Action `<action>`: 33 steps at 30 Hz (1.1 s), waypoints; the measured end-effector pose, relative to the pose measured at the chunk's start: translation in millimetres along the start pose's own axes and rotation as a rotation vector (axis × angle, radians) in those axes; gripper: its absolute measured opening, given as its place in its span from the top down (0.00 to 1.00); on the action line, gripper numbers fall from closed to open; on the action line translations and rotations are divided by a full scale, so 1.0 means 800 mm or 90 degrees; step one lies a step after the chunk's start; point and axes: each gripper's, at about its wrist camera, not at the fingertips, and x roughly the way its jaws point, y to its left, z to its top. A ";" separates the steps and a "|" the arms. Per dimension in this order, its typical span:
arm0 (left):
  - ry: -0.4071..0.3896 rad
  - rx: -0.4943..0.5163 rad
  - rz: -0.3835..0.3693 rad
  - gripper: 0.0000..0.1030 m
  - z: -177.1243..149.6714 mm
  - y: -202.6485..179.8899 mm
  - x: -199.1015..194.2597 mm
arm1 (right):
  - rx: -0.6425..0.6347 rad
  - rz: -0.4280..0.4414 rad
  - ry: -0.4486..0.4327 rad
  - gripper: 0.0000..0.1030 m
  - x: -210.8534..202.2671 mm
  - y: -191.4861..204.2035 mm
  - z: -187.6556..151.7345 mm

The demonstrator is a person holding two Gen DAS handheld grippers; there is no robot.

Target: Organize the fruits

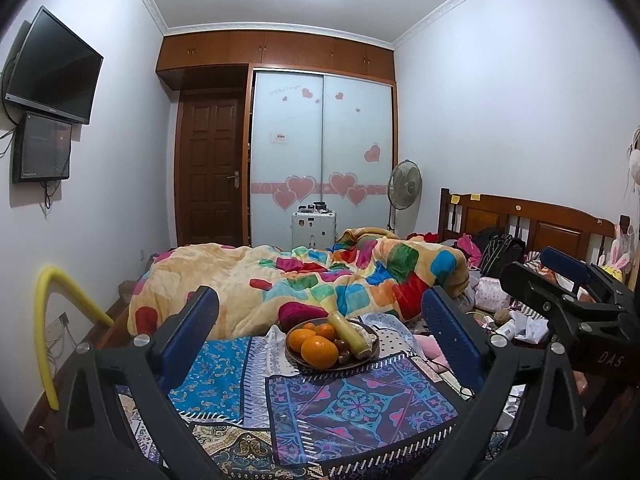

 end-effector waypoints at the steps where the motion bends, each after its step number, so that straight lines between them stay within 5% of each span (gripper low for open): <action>1: 0.000 0.000 -0.001 0.00 0.000 0.000 0.001 | -0.001 -0.001 0.001 0.00 0.000 0.000 0.000; 33: -0.001 0.001 -0.008 0.00 -0.001 -0.003 0.004 | -0.003 -0.006 0.002 0.00 0.005 -0.008 0.003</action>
